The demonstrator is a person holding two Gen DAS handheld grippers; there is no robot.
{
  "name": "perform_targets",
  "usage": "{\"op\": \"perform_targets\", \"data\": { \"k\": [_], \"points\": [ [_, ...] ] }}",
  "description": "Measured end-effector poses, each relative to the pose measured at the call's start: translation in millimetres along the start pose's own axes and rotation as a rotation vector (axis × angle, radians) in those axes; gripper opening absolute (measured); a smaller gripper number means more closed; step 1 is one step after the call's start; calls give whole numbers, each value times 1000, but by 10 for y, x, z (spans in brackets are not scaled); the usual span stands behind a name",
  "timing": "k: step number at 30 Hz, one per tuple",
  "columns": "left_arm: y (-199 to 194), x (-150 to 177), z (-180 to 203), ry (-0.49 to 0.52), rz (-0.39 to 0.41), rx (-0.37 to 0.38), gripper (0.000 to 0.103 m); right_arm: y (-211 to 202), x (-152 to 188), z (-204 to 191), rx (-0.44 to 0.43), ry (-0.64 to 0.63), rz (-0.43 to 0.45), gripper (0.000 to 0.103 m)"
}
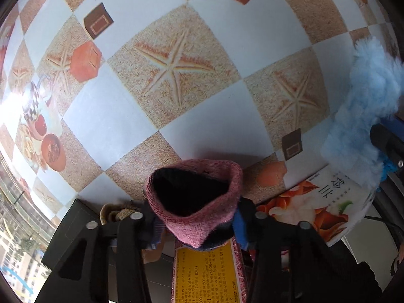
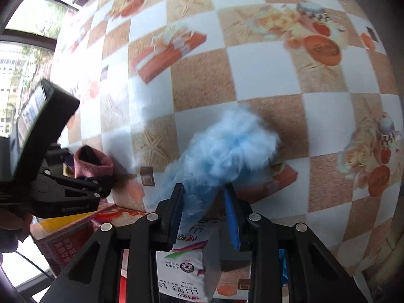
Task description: Organize soft objects
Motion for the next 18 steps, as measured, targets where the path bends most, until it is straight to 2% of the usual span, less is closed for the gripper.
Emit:
{"op": "perform_targets", "data": {
  "k": [1,6,10,12,13,14,18],
  "points": [
    [-31,-2,10,-1,13,4,42,-42,-10,32,-4,9,11,29],
    [-229,15,48,-20,105,29,41,-186,64,117,-6,36,36,29],
    [-349,63,-4,-52,158,43,41,-84,48,229,-34,83,-15,31],
    [-418,90,-28,-72,184,49,41,-32,9,243,-36,129,-34,52],
    [-457,108,-43,-83,198,56,41,5,8,273,-40,157,-43,75],
    [-500,133,-69,-94,212,64,41,25,17,301,-49,174,-42,78],
    [-751,238,-85,-128,278,80,41,138,-16,223,-32,183,-55,78]
  ]
}}
Point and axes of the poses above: each gripper's, at about its wrist camera, not at the fingertips, and y roughly the way its jaws point, z to its right, x to its underside, the point moved 5 cm from there along y, roughly the way its jaws point, and after that the axes turned 1 degree about x, right-handed, at the moved point
